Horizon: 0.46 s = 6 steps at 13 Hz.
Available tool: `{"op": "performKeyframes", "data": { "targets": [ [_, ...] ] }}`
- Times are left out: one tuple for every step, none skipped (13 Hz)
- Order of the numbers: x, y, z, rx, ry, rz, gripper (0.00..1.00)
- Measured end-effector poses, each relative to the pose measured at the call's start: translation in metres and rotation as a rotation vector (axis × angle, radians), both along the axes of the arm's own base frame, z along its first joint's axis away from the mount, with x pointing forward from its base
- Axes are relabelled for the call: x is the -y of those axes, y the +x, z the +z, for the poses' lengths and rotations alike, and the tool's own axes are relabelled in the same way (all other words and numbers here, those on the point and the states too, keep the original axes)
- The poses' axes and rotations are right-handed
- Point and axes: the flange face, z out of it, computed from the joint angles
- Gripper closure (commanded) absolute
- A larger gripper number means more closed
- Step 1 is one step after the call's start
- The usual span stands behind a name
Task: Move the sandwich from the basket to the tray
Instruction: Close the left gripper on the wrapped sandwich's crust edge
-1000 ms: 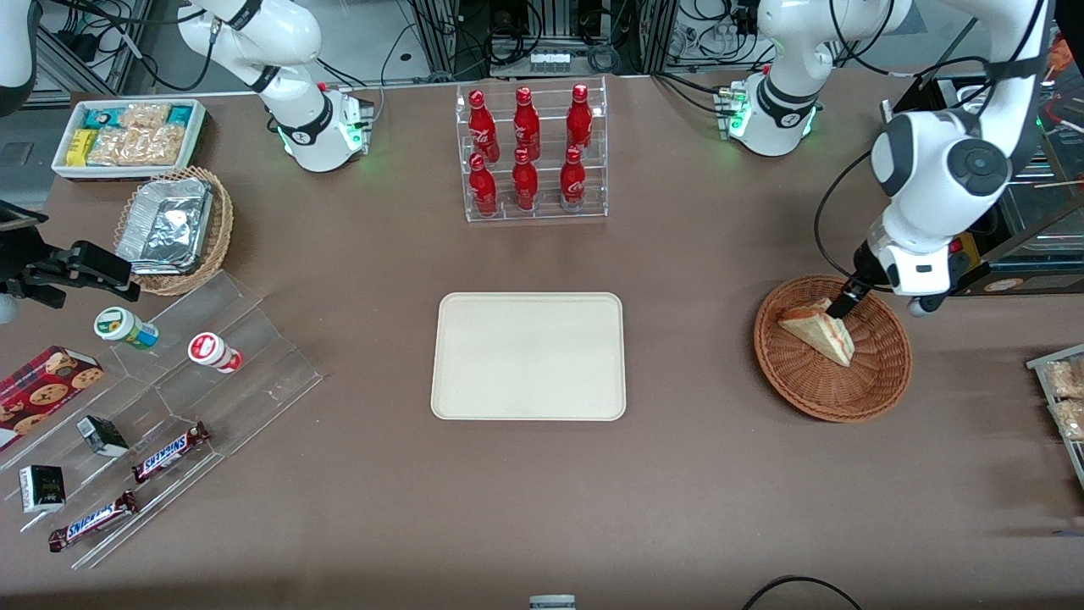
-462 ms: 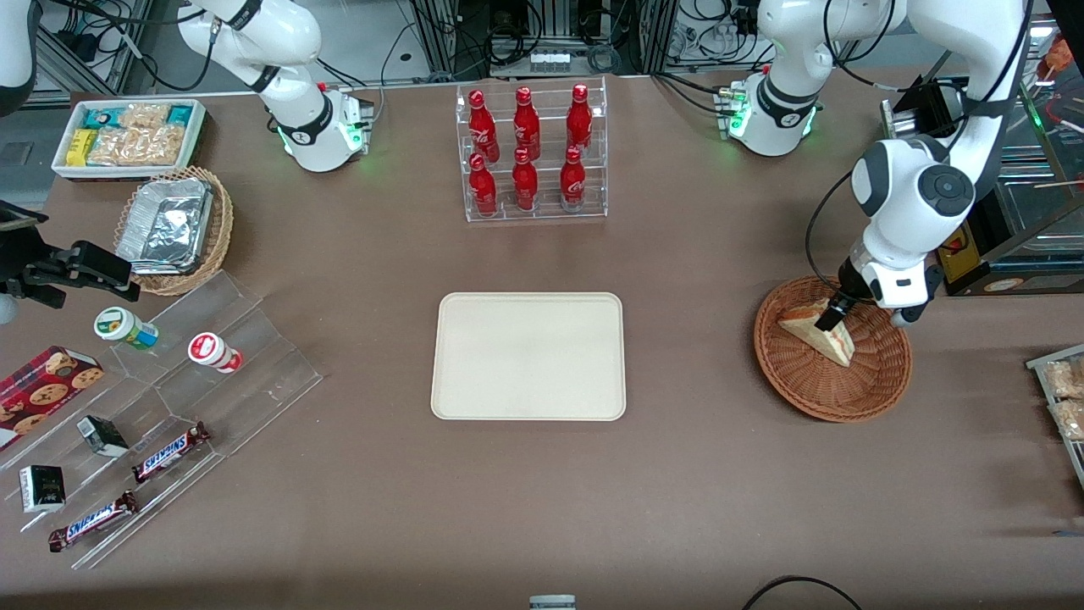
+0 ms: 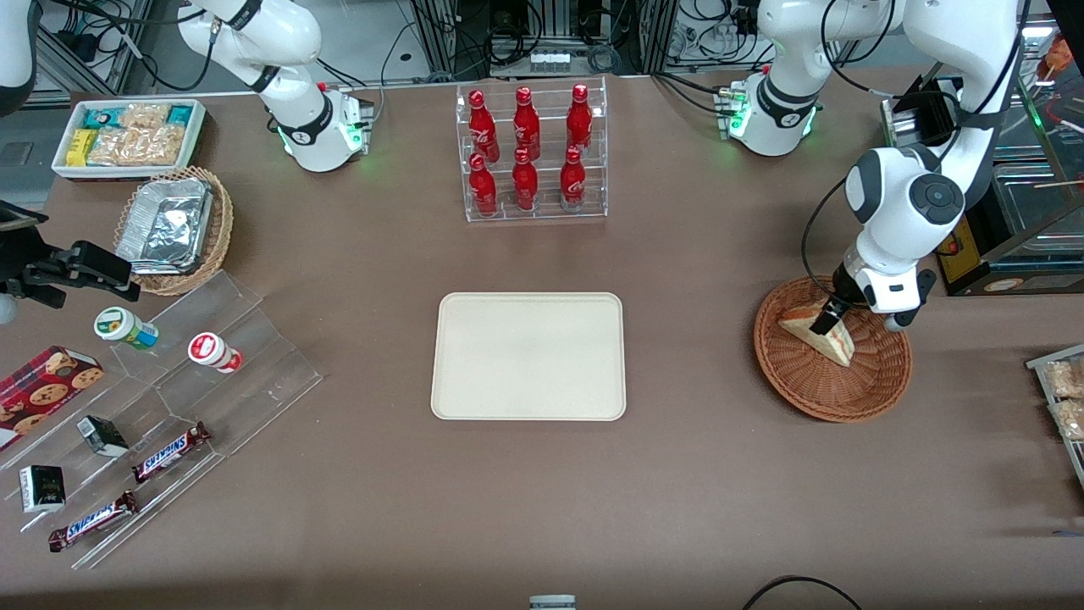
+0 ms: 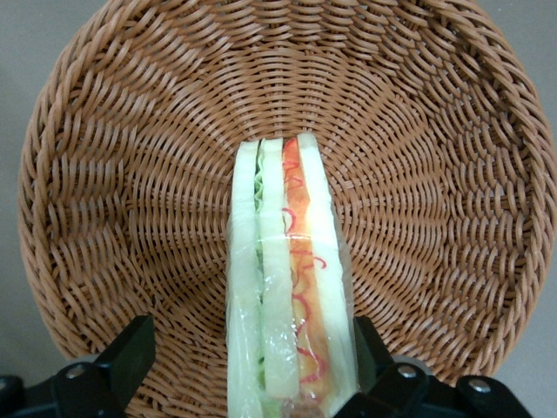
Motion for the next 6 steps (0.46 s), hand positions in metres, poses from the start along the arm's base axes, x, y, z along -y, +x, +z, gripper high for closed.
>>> {"op": "performKeyframes", "data": {
  "targets": [
    [0.0005,0.0000,0.0000,0.000,0.000,0.003,0.34],
    [0.0008,0.0000,0.0000,0.000,-0.001,0.011,0.53],
    [0.0011,0.0000,0.0000,0.000,-0.003,0.024,0.70],
    [0.0016,0.0000,0.0000,0.000,-0.004,0.036,0.88],
    [0.0023,0.0000,0.0000,0.000,-0.005,0.041,0.98],
    [0.0030,0.0004,0.0005,0.002,-0.005,0.044,1.00]
  ]
}}
